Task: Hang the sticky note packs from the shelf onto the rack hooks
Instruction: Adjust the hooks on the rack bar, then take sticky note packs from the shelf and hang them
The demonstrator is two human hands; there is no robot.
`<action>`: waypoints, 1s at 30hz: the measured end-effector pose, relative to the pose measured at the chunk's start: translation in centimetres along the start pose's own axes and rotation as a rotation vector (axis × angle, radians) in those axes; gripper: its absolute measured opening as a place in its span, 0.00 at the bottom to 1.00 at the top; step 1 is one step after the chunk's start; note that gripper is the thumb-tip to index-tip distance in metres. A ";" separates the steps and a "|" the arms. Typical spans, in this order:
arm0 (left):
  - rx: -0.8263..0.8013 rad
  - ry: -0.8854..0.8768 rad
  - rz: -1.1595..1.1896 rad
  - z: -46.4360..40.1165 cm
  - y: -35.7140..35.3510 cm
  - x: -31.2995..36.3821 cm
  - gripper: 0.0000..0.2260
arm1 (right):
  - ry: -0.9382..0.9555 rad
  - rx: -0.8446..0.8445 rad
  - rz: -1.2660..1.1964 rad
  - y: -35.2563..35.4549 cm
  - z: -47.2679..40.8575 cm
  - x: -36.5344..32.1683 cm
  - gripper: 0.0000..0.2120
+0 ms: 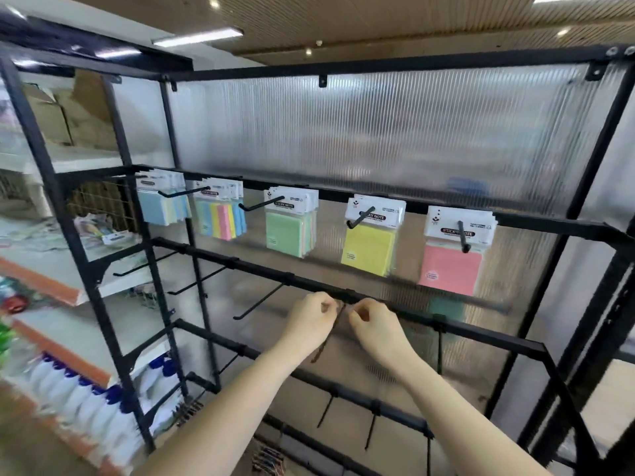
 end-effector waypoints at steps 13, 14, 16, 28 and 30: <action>0.129 0.263 0.016 1.1 17.2 -22.5 0.12 | 0.225 -0.221 0.041 -21.6 -3.4 -16.0 0.11; 0.141 0.276 0.014 1.1 18.7 -24.2 0.12 | 0.240 -0.229 0.039 -23.4 -3.6 -17.2 0.11; 0.163 0.306 0.018 1.2 21.7 -27.5 0.11 | 0.266 -0.243 0.030 -27.0 -4.2 -19.6 0.10; 0.270 0.487 -0.127 3.7 36.2 -44.5 0.10 | 0.357 -0.434 0.014 -46.6 -5.8 -30.7 0.10; 0.254 0.509 -0.146 3.9 37.5 -46.9 0.11 | 0.362 -0.469 0.005 -49.6 -5.9 -32.1 0.10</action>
Point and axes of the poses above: each hand's wrist, its own z-axis away from the middle knuckle, its own y-axis out of the back of the hand, x = y × z, the point moved 10 cm from there along -z, towards the middle knuckle, and after that the axes turned 4 degrees about -z, right-handed, at the moved point
